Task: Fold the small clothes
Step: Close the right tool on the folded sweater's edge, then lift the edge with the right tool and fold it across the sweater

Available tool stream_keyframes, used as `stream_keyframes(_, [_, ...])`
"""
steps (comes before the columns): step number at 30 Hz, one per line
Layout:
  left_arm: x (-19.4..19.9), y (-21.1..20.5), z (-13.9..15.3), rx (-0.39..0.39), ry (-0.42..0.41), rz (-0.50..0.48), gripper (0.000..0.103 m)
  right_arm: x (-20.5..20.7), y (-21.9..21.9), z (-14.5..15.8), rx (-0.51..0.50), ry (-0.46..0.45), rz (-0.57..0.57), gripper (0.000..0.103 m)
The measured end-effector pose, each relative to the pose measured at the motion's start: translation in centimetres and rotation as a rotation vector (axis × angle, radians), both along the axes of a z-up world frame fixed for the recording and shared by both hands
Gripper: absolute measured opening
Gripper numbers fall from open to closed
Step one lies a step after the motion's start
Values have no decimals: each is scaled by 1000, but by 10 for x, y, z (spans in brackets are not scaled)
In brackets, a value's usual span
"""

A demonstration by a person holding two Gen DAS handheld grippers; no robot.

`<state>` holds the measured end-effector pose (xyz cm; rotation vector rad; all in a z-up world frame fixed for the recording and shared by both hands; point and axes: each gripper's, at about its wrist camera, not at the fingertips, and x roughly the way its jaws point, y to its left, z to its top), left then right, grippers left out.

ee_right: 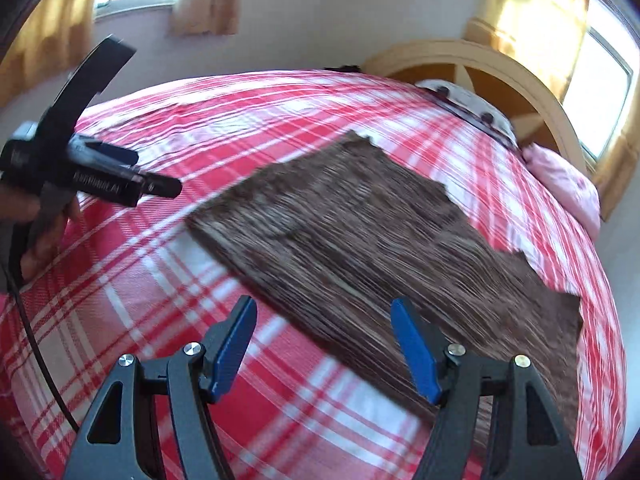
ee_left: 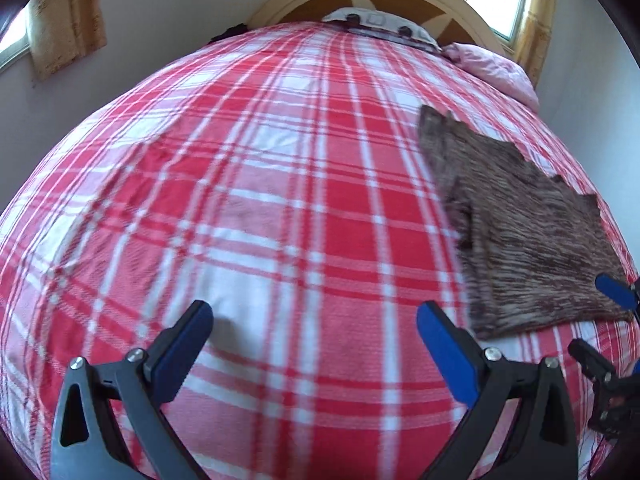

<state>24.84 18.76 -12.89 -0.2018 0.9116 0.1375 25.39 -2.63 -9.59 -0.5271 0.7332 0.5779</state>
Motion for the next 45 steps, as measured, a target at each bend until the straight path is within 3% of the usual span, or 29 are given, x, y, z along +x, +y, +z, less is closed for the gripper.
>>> stream_keyframes(5, [-7,21,-1,-81,-33,13,103,-6,32,-7,-19,-21,59,70])
stream_keyframes(9, [-4,22,-1,-98,-42,8,103,-12,65,-18,-63,-56,109,70])
stream_keyframes(12, [0,21,-1,-101,-39,-11,103,-10,84,-29,-115,-80,114,59])
stream_keyframes(14, [2,23,-1,-119,-44,-29,103,-7,90,-28,-125,-109,96,58])
stream_keyframes(17, [9,27,1,-149,-53,-46,103,0,93,-30,-133,-106,82,47])
stream_keyframes(19, [17,27,2,-174,-58,-68,103,0,92,-33,-122,-86,97,27])
stream_keyframes(25, [53,16,18,-226,-87,-158,103,-6,91,-37,-116,-102,100,9])
stream_keyframes(32, [102,-9,32,-325,-133,-285,99,-1,85,-37,-68,-77,87,8])
stream_keyframes(45, [178,-51,7,-321,-78,-417,82,2,85,-40,-52,-68,84,8])
